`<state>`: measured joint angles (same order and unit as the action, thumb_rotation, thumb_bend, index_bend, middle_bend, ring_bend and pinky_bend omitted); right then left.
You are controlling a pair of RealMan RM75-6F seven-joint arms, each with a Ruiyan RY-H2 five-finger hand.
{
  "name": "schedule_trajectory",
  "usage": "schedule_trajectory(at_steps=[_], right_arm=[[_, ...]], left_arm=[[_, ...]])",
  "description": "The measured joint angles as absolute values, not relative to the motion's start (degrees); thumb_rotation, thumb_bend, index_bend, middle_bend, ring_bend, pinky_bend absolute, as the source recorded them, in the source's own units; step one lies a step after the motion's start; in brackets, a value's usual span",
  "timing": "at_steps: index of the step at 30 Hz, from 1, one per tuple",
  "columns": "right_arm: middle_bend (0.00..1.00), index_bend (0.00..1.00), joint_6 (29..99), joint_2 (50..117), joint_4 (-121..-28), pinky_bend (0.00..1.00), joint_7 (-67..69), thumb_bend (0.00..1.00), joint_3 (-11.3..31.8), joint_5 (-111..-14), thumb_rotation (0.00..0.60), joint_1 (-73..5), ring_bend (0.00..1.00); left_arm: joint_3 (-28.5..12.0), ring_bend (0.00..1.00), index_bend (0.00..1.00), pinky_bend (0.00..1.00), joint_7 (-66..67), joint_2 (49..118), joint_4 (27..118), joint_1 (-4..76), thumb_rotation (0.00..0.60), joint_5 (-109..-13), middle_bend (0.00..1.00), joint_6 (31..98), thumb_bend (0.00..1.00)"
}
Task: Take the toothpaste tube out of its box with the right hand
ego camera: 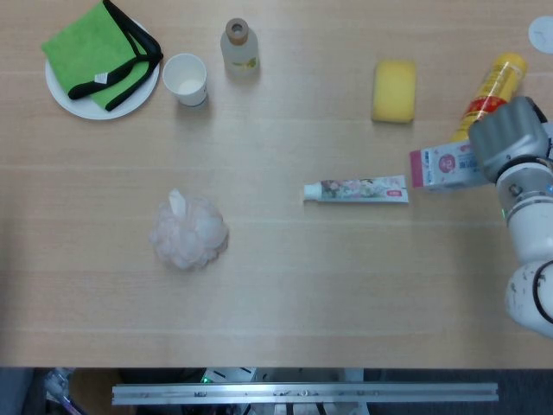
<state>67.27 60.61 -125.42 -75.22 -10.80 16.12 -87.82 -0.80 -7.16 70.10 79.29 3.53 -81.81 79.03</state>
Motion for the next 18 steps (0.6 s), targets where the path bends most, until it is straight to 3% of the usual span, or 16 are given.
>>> schedule_trajectory(at_steps=[11, 18], right_arm=[[0.5, 0.49, 67.5, 58.7, -126.4, 0.5, -69.4, 0.45, -10.6, 8.8, 0.6, -82.0, 0.41], [0.44, 0.45, 68.6, 59.4, -126.8, 0.48, -61.0, 0.24, -12.2, -5.5, 0.6, -72.9, 0.36]], left_arm=[[-0.8, 0.09, 0.14, 0.13, -7.2, 70.3, 79.1, 3.5, 0.6, -81.9, 0.04, 79.0, 0.16], [-0.9, 0.09, 0.14, 0.13, -6.4, 70.0, 79.9, 3.6, 0.6, -82.0, 0.04, 79.2, 0.16]])
